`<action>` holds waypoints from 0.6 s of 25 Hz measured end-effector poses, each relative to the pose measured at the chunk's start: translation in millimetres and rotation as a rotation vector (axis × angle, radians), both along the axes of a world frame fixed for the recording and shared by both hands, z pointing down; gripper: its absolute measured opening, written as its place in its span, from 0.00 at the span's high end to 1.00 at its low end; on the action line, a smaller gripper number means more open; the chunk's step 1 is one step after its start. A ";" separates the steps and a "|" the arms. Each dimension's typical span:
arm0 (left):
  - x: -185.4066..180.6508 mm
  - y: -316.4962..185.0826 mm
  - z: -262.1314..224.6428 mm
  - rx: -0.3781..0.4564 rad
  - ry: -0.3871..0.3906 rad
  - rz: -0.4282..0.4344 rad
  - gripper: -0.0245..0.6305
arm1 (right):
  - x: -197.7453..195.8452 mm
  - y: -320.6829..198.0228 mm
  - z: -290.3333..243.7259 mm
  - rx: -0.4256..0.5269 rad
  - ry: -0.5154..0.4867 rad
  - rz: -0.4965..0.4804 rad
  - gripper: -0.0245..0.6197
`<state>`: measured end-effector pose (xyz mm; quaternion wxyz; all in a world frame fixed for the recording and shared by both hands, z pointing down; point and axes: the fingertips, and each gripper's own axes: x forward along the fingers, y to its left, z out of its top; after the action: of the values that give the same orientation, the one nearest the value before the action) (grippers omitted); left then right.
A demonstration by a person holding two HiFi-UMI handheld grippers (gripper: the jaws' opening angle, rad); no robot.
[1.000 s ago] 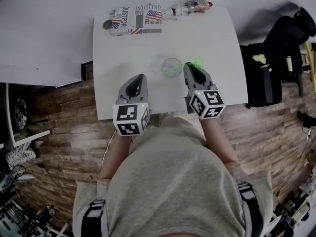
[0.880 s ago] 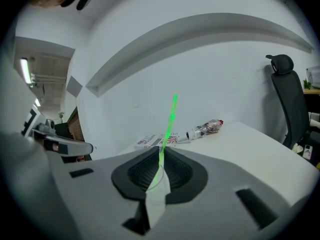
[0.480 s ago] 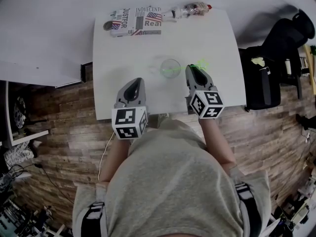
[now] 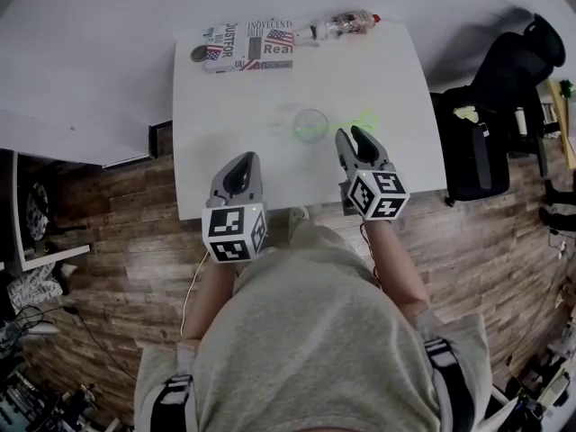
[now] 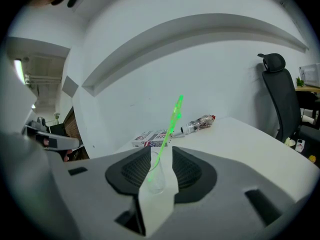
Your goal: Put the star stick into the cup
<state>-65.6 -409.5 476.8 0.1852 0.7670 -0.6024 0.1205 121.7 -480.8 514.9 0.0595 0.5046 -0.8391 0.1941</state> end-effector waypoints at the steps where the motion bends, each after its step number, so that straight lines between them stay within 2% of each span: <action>1: -1.7 2.9 -0.5 0.001 0.002 -0.002 0.95 | 0.1 4.3 -0.9 0.002 0.001 0.003 0.75; 11: -12.5 36.0 -2.3 0.011 0.009 0.028 0.95 | -12.3 60.2 -35.4 0.096 0.032 0.009 0.76; 15: -14.3 54.1 -5.6 0.022 0.018 0.050 0.95 | -24.4 90.8 -51.5 0.132 0.039 0.001 0.84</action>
<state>-79.9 -355.4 471.2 0.1793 0.7848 -0.5827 0.1116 97.3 -390.0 463.4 0.0422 0.5115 -0.8485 0.1286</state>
